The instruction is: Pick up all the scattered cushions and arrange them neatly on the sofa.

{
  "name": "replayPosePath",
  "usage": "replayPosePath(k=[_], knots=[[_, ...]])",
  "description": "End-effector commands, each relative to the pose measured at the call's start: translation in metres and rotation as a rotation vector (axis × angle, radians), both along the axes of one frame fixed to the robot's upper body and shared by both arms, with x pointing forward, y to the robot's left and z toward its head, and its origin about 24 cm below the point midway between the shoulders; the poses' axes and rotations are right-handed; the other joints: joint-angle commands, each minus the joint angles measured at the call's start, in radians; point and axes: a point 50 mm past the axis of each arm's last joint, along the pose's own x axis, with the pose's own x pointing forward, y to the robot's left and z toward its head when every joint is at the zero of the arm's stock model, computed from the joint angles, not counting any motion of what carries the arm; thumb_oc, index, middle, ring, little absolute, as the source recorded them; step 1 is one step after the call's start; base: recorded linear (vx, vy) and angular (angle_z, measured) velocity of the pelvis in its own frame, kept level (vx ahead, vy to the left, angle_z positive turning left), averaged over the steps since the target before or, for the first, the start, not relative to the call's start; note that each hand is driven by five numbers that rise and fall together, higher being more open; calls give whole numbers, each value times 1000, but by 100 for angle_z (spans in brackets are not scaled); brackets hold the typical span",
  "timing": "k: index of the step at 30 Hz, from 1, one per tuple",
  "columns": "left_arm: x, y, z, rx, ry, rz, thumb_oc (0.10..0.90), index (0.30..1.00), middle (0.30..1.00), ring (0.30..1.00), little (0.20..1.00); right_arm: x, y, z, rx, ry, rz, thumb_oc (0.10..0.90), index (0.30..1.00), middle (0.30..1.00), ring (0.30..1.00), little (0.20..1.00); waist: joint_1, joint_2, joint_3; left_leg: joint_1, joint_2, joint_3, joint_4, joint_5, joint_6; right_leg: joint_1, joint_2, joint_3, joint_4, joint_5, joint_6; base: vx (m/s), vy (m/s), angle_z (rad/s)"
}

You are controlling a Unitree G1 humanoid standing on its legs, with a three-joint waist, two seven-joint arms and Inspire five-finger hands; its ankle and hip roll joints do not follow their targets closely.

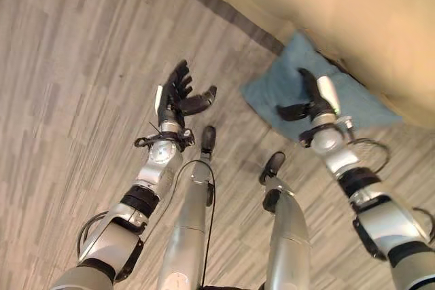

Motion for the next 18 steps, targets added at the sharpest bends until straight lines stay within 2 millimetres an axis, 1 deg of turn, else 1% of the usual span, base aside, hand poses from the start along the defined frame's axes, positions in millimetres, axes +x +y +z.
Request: replayPosePath(k=[1, 2, 3, 4, 7, 8, 10, 11, 12, 13, 14, 15, 16, 17, 18], knots=[[-15, -24, -8, 5, -32, -55, 800, 900, 900, 900, 900, -9, -60, 12, -243, -110, -337, 800, 900, 900, 900, 900, -6, 51, -30, -98, -15, -57, 22, -155, -35, -8, 27, 16, 29, -109, 3, 4, 46, -7], [-15, -24, -8, 5, -33, -56, 800, 900, 900, 900, 900, -9, -60, 13, -242, -111, -338, 800, 900, 900, 900, 900, -5, 51, -30, -99, -15, -57, 23, -155, -35, -9, 27, 16, 30, -109, 3, 10, 68, -4], [-17, -28, -5, 23, -59, -77, 800, 900, 900, 900, 900, -11, -74, 32, -297, -229, -412, 800, 900, 900, 900, 900, -4, 60, -30, -120, -21, -54, 17, -153, -35, -33, 24, 16, 26, -105, 6, 13, 68, -2], [-19, -31, -6, 29, -68, -91, 800, 900, 900, 900, 900, -15, -84, 40, -352, -298, -447, 800, 900, 900, 900, 900, -2, 67, -30, -131, -25, -55, 16, -151, -36, -44, 20, 16, 26, -100, 9, 17, 76, -3], [-23, -37, -4, 22, -92, -105, 800, 900, 900, 900, 900, -24, -105, 56, -476, -441, -521, 800, 900, 900, 900, 900, 6, 83, -30, -155, -35, -56, 8, -145, -38, -67, 11, 10, 20, -97, 16, 15, 36, 0], [-24, -35, -6, 25, -91, -101, 800, 900, 900, 900, 900, -28, -112, 53, -578, -431, -520, 800, 900, 900, 900, 900, 10, 87, -30, -163, -38, -57, 4, -143, -39, -72, 7, 7, 15, -95, 20, 9, 36, 3], [-24, -33, -7, 16, -92, -94, 800, 900, 900, 900, 900, -31, -117, 48, -705, -423, -504, 800, 900, 900, 900, 900, 16, 91, -30, -178, -40, -55, -1, -137, -40, -84, 4, 5, 4, -85, 26, 4, 18, 2], [-24, -33, -9, -2, -88, -94, 800, 900, 900, 900, 900, -33, -119, 35, -779, -367, -473, 800, 900, 900, 900, 900, 21, 94, -30, -184, -42, -56, -5, -134, -41, -88, 1, 3, -4, -80, 29, 22, 30, 4], [-24, -35, -9, 3, -91, -112, 800, 900, 900, 900, 900, -34, -125, 19, -841, -250, -451, 670, 705, 705, 705, 705, 29, 101, -30, -189, -43, -55, -11, -129, -43, -89, -4, -1, -18, -71, 33, 18, 18, 3], [-24, -35, -9, 3, -92, -111, 800, 900, 900, 900, 900, -34, -125, 19, -841, -251, -450, 580, 571, 571, 571, 571, 29, 101, -30, -189, -43, -55, -11, -129, -43, -89, -4, -1, -18, -70, 33, 30, 14, 6], [-26, -42, -13, 1, -78, -147, 800, 900, 900, 900, 900, -41, -135, -17, -922, 14, -398, 505, 458, 458, 458, 458, 41, 111, -30, -190, -46, -56, -18, -125, -44, -81, -11, -14, -31, -68, 34, 36, 4, 6], [-28, -55, -17, 2, -65, -194, 800, 900, 900, 900, 900, -56, -144, -60, -954, 356, -347, 400, 300, 300, 300, 300, 51, 121, -30, -192, -52, -55, -17, -124, -43, -75, -19, -23, -32, -68, 34, 57, 11, 12], [-29, -66, -18, 6, -64, -236, 800, 900, 900, 900, 900, -72, -146, -93, -991, 612, -281, 400, 300, 300, 300, 300, 59, 129, -30, -192, -59, -57, -11, -126, -40, -70, -22, -26, -29, -70, 34, 38, 15, 12], [-29, -66, -18, 6, -64, -236, 800, 900, 900, 900, 900, -72, -146, -93, -992, 612, -281, 400, 300, 300, 300, 300, 59, 130, -30, -192, -59, -57, -11, -126, -40, -70, -23, -27, -29, -70, 34, 52, 13, 16], [-29, -68, -20, 17, -51, -247, 800, 900, 900, 900, 900, -86, -142, -116, -988, 731, -233, 400, 300, 300, 300, 300, 63, 131, -30, -184, -60, -56, -8, -126, -38, -58, -21, -26, -33, -71, 33, 30, 5, 12]])
